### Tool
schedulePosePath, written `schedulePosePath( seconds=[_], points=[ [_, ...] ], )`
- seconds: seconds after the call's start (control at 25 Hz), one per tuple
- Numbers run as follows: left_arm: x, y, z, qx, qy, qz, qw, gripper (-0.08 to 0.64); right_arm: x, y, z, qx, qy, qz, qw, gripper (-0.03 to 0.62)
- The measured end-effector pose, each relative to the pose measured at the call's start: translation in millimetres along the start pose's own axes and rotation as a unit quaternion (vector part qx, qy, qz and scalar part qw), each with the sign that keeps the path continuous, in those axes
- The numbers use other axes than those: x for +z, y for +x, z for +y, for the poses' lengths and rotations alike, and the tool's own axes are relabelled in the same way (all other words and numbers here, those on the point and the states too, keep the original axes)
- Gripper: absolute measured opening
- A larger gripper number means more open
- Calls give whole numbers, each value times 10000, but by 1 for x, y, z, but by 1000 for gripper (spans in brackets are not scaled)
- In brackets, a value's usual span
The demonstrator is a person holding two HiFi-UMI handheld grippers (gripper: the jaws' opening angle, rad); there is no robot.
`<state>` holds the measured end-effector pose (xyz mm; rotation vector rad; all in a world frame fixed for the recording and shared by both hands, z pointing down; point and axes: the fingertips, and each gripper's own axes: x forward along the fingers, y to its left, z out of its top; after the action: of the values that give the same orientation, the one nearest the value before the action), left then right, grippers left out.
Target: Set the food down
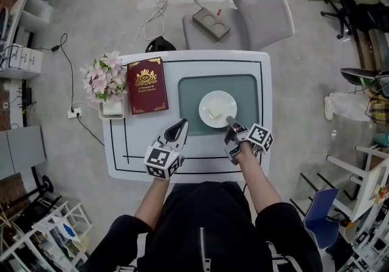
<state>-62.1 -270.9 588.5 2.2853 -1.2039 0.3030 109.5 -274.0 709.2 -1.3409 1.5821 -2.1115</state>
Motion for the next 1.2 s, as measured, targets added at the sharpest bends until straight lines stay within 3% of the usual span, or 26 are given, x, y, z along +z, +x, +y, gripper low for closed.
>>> schedulePosePath(
  seconds=[0.44, 0.8, 0.96, 1.2],
  points=[
    [-4, -7, 8, 51, -82, 26, 9999, 15, 4, 10, -7, -295, -49, -136, 9995, 17],
    [-6, -10, 10, 34, -90, 10, 10000, 15, 11, 20, -6, -866, -899, -111, 9921, 20],
    [-6, -10, 10, 19, -88, -5, 10000, 15, 11, 22, -3, -984, -1340, -30, 9861, 117],
    [-6, -11, 7, -11, -85, 2, 10000, 15, 16, 22, 7, -1026, -1796, -144, 9783, 188]
  ],
)
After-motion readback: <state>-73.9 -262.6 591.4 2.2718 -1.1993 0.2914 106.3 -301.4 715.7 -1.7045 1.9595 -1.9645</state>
